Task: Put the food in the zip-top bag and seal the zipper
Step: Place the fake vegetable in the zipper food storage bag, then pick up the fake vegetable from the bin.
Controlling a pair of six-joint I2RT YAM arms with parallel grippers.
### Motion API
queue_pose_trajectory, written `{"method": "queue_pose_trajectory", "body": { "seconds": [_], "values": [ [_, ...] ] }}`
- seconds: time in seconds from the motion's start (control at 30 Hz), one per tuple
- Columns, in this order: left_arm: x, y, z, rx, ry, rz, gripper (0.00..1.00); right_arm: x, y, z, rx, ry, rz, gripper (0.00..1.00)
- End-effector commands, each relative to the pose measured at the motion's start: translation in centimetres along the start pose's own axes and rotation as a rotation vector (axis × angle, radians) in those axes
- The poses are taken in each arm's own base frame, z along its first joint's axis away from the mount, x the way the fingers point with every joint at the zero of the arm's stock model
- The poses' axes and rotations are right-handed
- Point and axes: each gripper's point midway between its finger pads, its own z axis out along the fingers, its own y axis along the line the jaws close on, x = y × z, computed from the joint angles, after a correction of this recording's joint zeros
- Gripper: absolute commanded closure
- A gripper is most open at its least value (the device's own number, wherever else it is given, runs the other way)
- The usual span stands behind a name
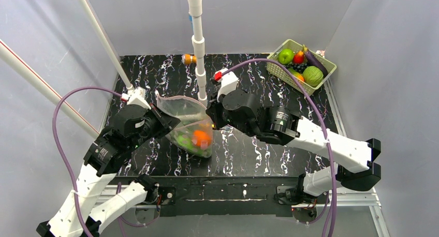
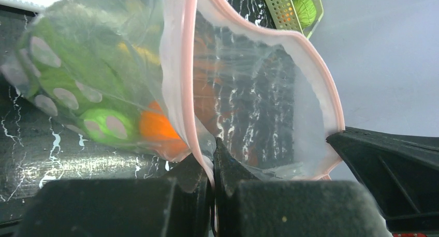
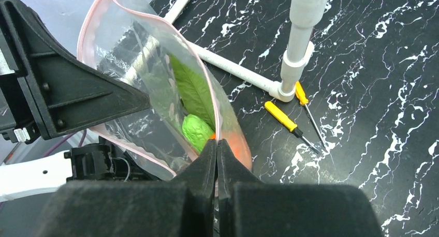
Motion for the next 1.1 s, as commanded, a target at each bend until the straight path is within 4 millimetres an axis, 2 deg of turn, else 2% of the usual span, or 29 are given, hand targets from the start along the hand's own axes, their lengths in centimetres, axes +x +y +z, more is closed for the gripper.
{"method": "queue_pose_trajectory", "body": {
  "seconds": [0.0, 0.13, 0.17, 0.2, 0.23, 0.3, 0.43, 0.5, 0.57, 0.63, 0.7, 0.83, 0.97, 1.07],
  "values": [
    [-0.9, 1.9, -0.5, -0.081, -0.054, 0.033, 1.00, -2.3, -1.3, -0.4, 0.042, -0.091, -0.041, 0.99],
    [-0.4, 2.0, -0.2, -0.076, -0.042, 0.023, 1.00, -2.4, -0.7, -0.3, 0.011, -0.093, -0.037, 0.99],
    [-0.3, 1.8, -0.1, -0.067, -0.037, 0.018, 1.00, -2.3, -0.4, -0.3, -0.008, -0.088, -0.033, 0.95],
    [-0.2, 1.7, 0.1, -0.059, -0.033, 0.013, 1.00, -2.1, -0.1, -0.2, -0.024, -0.084, -0.030, 0.82],
    [-0.1, 1.6, 0.3, -0.056, -0.029, 0.009, 1.00, -2.0, 0.0, -0.2, -0.029, -0.080, -0.030, 0.63],
    [0.0, 1.5, 0.5, -0.050, -0.025, 0.007, 1.00, -1.9, -0.3, -0.3, -0.024, -0.076, -0.051, 0.44],
    [0.2, 2.0, 0.9, -0.073, -0.016, 0.018, 1.00, -3.0, -1.3, -1.4, 0.014, -0.084, -0.123, 0.23],
    [0.4, 2.4, 1.1, -0.090, -0.013, 0.023, 1.00, -4.1, -1.5, -2.5, 0.006, -0.107, -0.145, 0.16],
    [0.3, 2.5, 1.1, -0.093, -0.020, 0.023, 1.00, -5.5, -2.5, -3.4, 0.042, -0.155, -0.150, 0.08],
    [0.3, 2.5, 1.2, -0.087, -0.026, 0.021, 1.00, -6.7, -5.3, -3.7, 0.145, -0.209, -0.141, 0.02],
    [0.3, 2.4, 1.2, -0.083, -0.027, 0.019, 1.00, -7.2, -8.9, -3.3, 0.241, -0.222, -0.109, 0.02],
    [0.4, 2.6, 1.3, -0.093, -0.020, 0.024, 1.00, -7.6, -16.4, -2.1, 0.364, -0.223, 0.046, 0.02],
    [0.6, 2.7, 1.3, -0.095, -0.015, 0.022, 1.00, -8.1, -23.5, -1.3, 0.553, -0.285, 0.088, 0.02],
    [0.6, 2.6, 1.3, -0.090, -0.011, 0.021, 1.00, -7.4, -29.1, 0.1, 0.676, -0.285, 0.140, 0.02]
  ]
}}
